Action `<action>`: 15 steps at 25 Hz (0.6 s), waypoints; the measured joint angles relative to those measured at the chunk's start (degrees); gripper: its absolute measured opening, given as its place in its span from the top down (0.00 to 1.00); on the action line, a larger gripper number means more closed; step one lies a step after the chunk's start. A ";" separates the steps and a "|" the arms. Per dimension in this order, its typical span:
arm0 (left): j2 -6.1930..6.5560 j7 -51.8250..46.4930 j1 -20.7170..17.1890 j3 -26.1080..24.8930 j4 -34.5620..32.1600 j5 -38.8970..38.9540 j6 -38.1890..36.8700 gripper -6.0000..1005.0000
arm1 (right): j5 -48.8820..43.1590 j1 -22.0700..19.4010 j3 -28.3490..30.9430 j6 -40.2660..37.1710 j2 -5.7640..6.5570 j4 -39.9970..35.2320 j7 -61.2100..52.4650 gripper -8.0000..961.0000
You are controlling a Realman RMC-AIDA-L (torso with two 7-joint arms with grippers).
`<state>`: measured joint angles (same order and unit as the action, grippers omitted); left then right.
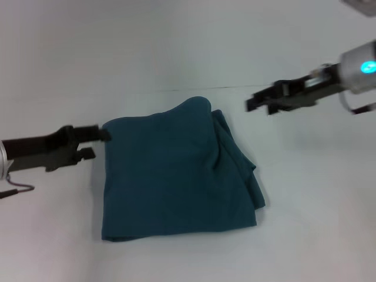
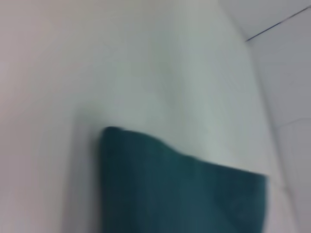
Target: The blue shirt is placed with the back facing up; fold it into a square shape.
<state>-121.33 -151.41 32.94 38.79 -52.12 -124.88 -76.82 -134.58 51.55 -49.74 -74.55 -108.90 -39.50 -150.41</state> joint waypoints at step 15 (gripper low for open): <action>-0.33 0.70 -0.54 -0.33 0.50 4.68 -0.79 0.14 | 0.43 5.34 -4.24 24.70 -8.52 9.34 1.61 0.32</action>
<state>-121.66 -150.71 32.39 38.45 -51.61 -120.20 -77.61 -134.15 56.89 -53.98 -49.85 -117.42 -30.17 -148.80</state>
